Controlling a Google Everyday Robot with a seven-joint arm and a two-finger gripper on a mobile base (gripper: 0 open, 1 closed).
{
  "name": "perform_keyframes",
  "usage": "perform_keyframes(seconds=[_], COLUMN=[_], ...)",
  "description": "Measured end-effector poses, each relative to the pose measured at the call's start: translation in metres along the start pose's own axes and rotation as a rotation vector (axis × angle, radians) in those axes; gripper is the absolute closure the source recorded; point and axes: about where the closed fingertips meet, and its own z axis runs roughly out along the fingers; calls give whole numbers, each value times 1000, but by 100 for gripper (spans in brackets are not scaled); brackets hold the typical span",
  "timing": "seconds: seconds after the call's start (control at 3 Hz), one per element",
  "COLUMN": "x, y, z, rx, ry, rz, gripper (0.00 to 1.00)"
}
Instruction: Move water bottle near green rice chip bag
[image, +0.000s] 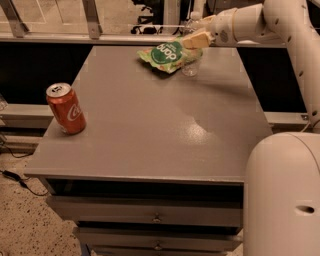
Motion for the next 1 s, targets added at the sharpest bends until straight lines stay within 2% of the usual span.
perform_keyframes(seconds=[0.33,0.67,1.0], x=[2,2,19], y=[0,0,-7], z=[1,1,-41], rx=[-4,-4,29], ry=[3,3,-40], rz=[4,4,36], gripper=[0,0,0])
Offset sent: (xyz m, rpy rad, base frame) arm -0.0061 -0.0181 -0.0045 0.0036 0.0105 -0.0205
